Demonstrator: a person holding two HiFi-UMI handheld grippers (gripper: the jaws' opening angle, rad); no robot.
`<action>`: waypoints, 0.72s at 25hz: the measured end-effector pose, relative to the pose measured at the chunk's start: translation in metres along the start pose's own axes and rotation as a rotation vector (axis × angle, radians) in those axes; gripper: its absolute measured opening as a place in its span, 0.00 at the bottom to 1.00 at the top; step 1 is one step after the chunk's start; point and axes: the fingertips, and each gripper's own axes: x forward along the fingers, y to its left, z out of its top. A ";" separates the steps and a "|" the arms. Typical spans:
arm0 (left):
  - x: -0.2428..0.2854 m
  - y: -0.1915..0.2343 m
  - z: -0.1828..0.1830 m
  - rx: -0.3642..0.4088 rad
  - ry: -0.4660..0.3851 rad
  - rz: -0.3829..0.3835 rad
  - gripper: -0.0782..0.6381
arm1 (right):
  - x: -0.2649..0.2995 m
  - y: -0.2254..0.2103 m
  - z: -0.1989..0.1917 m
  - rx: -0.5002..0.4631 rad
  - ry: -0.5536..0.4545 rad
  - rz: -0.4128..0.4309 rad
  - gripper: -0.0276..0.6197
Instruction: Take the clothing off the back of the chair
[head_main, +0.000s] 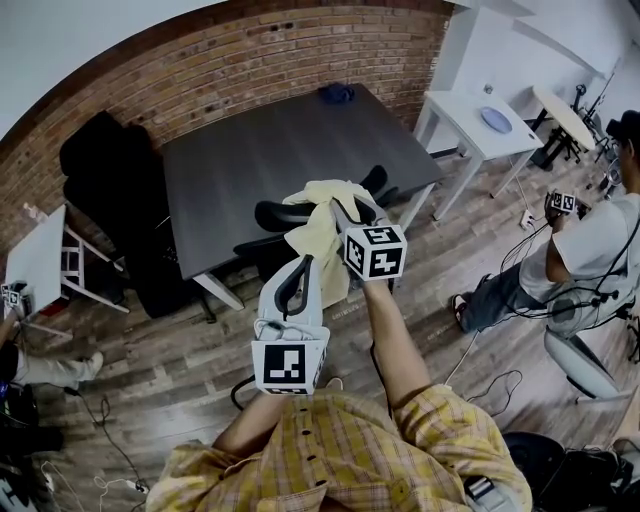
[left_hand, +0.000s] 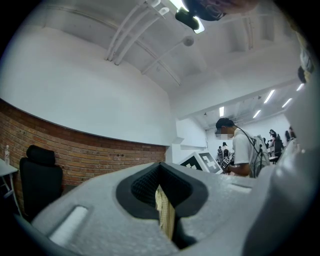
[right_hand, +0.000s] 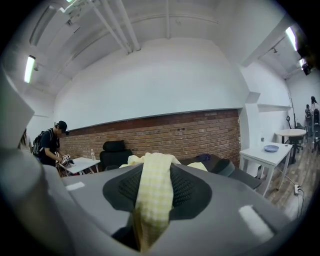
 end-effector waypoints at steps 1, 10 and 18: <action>-0.001 0.001 0.000 -0.001 0.001 0.001 0.11 | 0.000 0.001 0.001 -0.004 0.001 -0.004 0.24; -0.008 0.004 0.000 -0.010 0.002 0.000 0.11 | -0.014 0.009 0.027 -0.036 -0.073 -0.009 0.23; -0.011 0.003 0.006 -0.028 -0.021 -0.006 0.11 | -0.042 0.017 0.061 -0.048 -0.157 -0.012 0.23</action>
